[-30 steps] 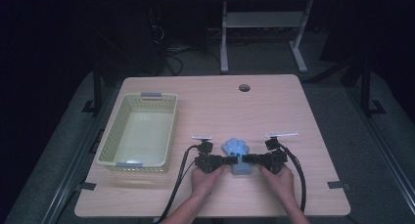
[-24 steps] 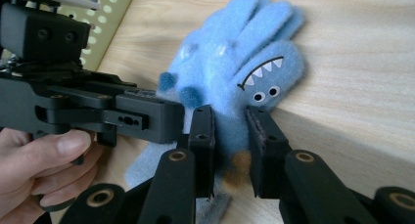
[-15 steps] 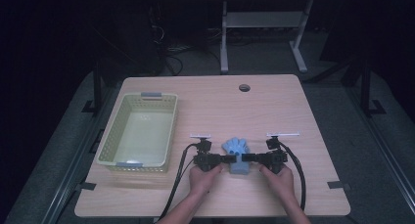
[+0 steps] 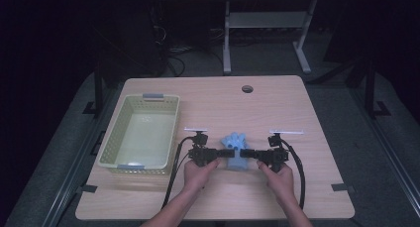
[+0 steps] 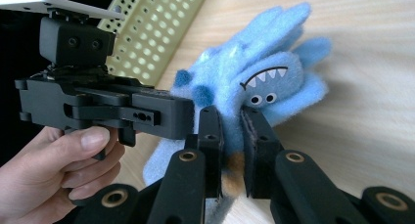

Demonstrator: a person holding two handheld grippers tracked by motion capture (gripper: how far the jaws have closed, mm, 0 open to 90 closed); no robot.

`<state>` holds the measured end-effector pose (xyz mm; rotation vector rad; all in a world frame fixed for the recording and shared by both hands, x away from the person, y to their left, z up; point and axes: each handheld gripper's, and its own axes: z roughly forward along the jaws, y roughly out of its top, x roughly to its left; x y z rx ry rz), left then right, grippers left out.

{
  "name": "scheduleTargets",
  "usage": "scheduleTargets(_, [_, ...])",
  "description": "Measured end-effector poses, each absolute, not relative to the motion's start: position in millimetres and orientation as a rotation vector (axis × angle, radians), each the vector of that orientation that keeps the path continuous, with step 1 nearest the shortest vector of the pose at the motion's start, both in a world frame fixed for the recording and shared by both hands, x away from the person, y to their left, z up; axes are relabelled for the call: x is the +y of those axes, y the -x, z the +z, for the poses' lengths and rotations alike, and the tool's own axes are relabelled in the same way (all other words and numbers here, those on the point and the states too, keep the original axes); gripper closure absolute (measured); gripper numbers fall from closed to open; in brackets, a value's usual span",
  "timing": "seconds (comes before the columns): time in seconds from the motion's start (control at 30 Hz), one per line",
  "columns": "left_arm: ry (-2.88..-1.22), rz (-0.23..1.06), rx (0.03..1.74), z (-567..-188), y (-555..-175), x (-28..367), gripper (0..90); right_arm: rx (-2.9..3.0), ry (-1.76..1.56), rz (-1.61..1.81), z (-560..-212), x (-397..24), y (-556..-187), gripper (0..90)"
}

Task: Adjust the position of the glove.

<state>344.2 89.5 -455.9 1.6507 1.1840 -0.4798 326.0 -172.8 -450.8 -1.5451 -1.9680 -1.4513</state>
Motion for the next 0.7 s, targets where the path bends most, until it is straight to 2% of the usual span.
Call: scheduleTargets(0.7, [-1.591, -0.47, 1.145, -414, -362, 133, 80.4, -1.966, 1.456, -1.512, -408, -139, -348, 80.1])
